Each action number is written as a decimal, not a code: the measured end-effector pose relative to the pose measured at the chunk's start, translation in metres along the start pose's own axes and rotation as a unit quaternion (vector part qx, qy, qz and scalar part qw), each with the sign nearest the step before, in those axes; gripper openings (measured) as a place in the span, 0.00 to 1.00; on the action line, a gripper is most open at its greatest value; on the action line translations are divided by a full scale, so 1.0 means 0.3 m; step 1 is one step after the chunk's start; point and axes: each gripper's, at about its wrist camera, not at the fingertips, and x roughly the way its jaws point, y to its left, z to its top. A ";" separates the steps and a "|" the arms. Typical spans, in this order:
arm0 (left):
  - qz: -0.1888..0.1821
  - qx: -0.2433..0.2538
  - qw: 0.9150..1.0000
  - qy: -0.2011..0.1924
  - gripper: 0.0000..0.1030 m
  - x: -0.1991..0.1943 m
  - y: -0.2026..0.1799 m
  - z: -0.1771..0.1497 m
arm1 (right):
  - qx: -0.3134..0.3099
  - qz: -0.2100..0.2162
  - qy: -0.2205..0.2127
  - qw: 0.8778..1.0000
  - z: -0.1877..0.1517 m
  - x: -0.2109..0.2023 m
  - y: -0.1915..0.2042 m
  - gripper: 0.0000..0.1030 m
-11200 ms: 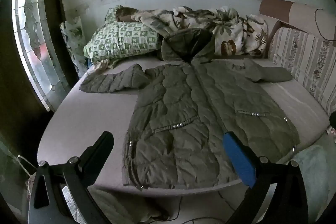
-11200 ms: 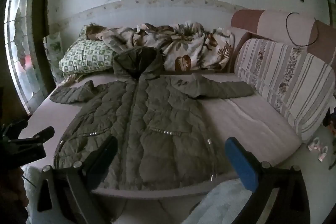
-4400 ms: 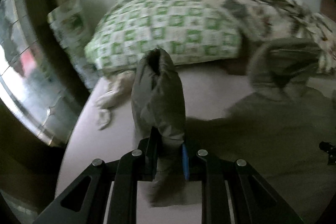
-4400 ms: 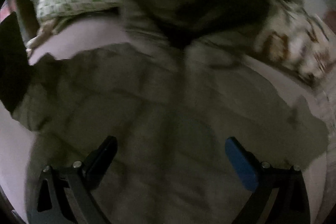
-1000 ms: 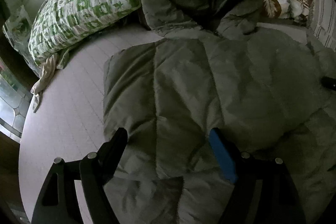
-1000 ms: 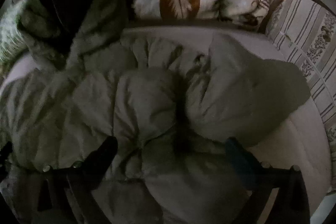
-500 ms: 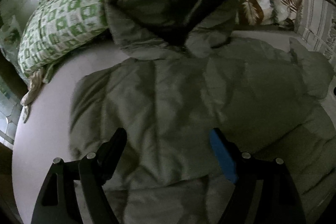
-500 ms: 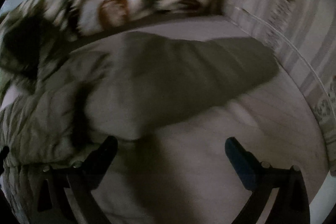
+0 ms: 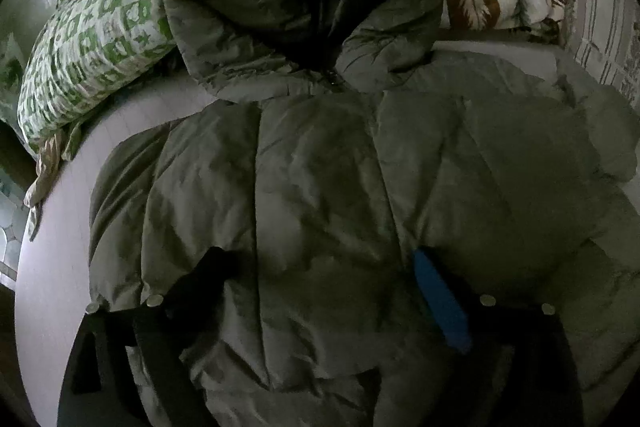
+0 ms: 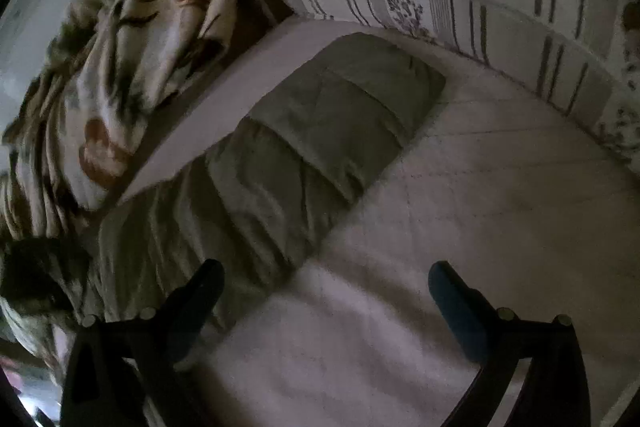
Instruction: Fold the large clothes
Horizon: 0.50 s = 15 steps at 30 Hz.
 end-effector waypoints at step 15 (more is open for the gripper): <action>-0.010 0.007 1.000 -0.001 0.98 0.035 0.011 0.038 | 0.074 -0.010 -0.023 0.997 0.151 0.232 -0.045 0.67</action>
